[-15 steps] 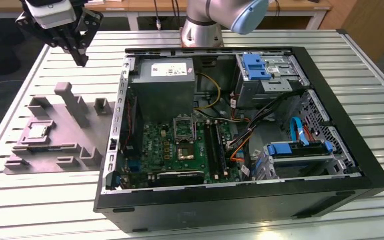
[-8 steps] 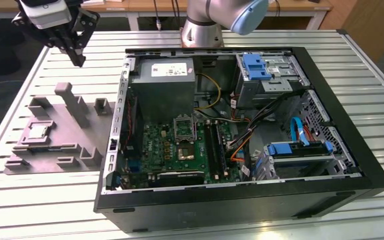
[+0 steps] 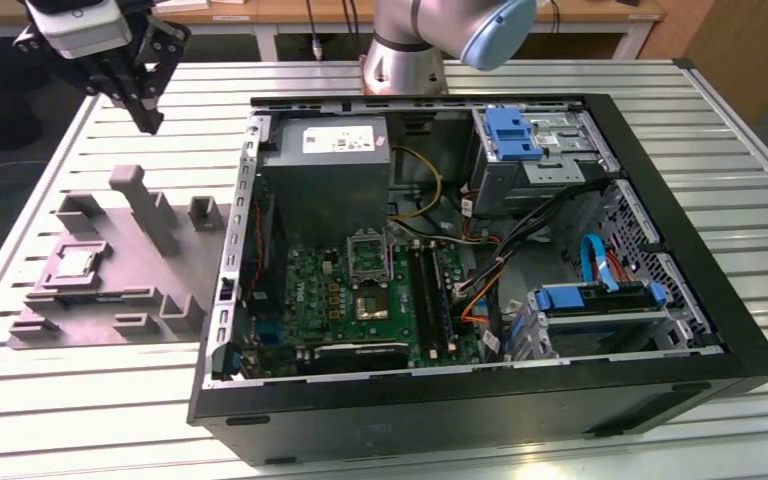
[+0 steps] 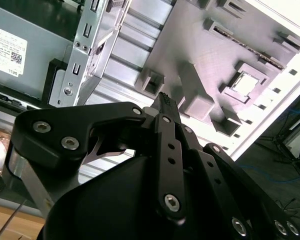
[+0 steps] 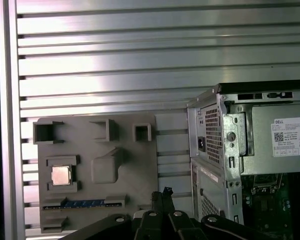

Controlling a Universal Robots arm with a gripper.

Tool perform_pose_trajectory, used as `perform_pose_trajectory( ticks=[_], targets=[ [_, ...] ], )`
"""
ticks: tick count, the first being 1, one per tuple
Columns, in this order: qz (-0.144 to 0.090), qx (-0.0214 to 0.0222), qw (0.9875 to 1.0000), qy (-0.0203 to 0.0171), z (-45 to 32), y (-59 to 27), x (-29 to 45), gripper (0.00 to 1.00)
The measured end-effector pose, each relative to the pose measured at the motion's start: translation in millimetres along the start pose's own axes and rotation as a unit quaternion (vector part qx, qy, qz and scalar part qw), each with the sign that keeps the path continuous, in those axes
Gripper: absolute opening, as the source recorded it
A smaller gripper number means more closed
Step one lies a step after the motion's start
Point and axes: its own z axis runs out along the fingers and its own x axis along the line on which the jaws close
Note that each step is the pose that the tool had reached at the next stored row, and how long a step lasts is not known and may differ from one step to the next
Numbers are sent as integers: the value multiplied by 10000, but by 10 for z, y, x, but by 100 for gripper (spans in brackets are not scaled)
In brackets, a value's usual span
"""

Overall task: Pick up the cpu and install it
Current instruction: 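Reach for the cpu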

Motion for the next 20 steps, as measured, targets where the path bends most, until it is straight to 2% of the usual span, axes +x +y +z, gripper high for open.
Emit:
perform_pose_trajectory(
  ticks=[20],
  targets=[
    [0, 0, 10000, 0, -2, -5, 67, 11]
  ],
)
